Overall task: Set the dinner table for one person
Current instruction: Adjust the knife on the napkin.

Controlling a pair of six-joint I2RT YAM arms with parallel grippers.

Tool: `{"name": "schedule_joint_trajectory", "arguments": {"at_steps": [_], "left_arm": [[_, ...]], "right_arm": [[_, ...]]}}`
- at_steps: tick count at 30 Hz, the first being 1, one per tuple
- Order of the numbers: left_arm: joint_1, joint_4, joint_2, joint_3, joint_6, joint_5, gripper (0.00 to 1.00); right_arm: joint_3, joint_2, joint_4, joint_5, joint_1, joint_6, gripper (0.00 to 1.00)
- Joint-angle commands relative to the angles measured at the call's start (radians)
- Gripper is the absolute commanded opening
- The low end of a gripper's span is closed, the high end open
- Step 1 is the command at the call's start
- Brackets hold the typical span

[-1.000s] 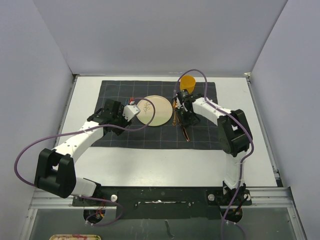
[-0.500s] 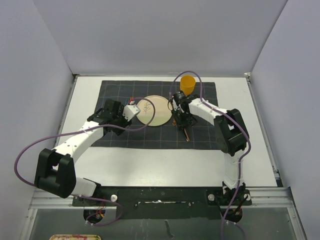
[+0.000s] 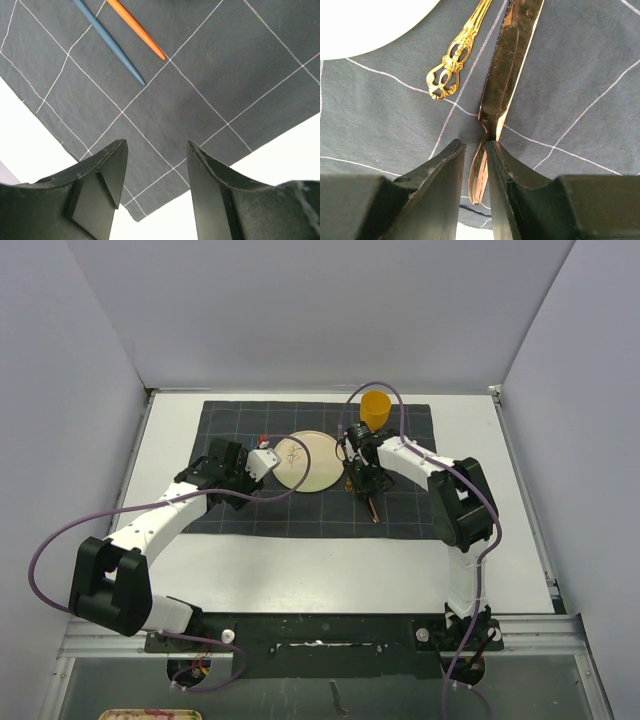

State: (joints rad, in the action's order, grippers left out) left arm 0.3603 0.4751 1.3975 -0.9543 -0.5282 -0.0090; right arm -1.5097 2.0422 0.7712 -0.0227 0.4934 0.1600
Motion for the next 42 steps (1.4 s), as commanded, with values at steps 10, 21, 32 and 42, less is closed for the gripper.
{"name": "schedule_joint_trajectory", "arguments": {"at_steps": [10, 21, 32, 42], "left_arm": [[0.005, -0.027, -0.050, 0.011, 0.003, 0.008, 0.50], [0.005, -0.026, -0.029, -0.010, 0.004, 0.014, 0.50], [0.005, -0.027, -0.019, -0.010, 0.003, 0.019, 0.50], [0.005, -0.034, -0.005, -0.012, 0.001, 0.024, 0.50]], "right_arm": [[-0.016, 0.061, -0.005, 0.014, -0.018, -0.019, 0.23], [-0.023, 0.095, -0.003, 0.023, -0.023, -0.019, 0.22], [-0.028, 0.141, -0.007, 0.038, -0.017, -0.016, 0.15], [-0.024, 0.143, -0.008, 0.042, -0.012, -0.023, 0.00]]}}
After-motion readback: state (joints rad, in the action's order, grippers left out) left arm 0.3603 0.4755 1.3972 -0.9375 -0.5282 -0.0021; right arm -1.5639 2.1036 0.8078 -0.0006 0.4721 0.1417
